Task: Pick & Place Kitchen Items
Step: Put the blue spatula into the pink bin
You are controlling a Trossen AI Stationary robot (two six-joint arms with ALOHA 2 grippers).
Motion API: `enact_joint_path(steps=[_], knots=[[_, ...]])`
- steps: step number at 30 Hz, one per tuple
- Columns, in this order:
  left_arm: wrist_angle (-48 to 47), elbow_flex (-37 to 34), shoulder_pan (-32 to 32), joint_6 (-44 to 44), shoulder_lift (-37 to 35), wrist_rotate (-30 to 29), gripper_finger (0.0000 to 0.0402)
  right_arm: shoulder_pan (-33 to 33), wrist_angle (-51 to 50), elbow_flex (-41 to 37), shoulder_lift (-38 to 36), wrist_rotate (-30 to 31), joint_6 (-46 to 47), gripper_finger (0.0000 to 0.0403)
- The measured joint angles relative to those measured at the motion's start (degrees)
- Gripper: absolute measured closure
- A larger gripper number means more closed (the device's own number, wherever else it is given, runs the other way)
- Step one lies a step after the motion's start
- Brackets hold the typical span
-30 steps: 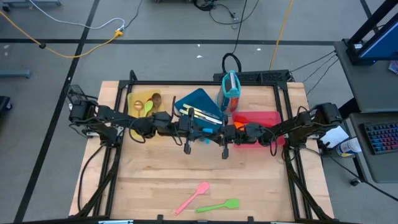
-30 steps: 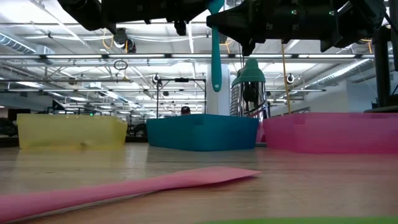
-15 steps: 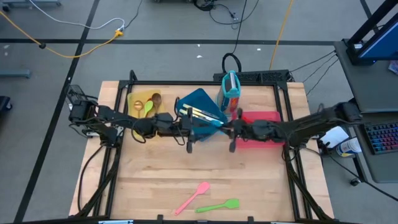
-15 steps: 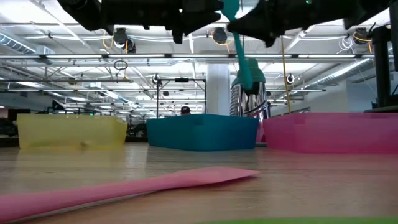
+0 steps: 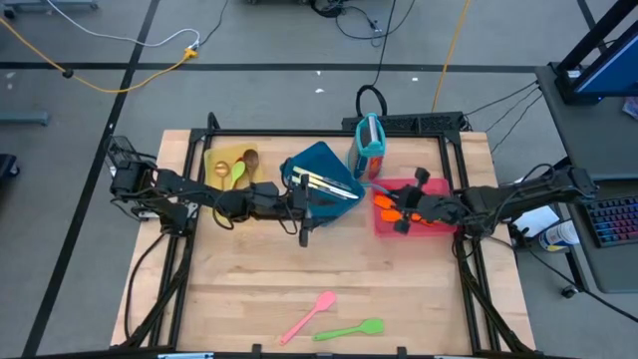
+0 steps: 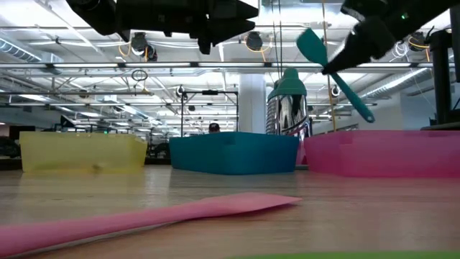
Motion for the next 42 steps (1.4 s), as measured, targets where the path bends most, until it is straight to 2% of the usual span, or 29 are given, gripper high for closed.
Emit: enact_joint_path(steps=[11,13,19,28,37,42], knots=[[-1.94,0.00,0.00,-0.56,0.00,-0.02,0.0227,-0.01,-22.18,-0.03,0.01,1.80,8.71,0.0387],[-1.94,0.00,0.02,-1.08,0.00,-0.02,0.0227,-0.38,-21.76,-0.02,0.39,1.39,9.29,0.0387],[-3.30,0.00,-0.20,-1.31,0.00,-0.02,0.0227,-2.72,-21.75,-0.99,2.81,-5.74,11.84,0.0387],[-5.28,-0.02,-0.42,-2.81,0.00,-0.02,0.0227,-7.31,-21.73,-5.12,9.45,-6.31,16.81,0.0387],[-5.41,-0.02,-0.46,-2.94,0.00,-0.02,0.0227,-9.81,-19.00,-5.20,15.36,-17.83,14.38,0.0387],[-5.94,-0.02,-0.74,-2.95,0.00,0.00,0.0227,-9.75,-17.74,-5.20,18.33,-19.48,14.78,0.0372]])
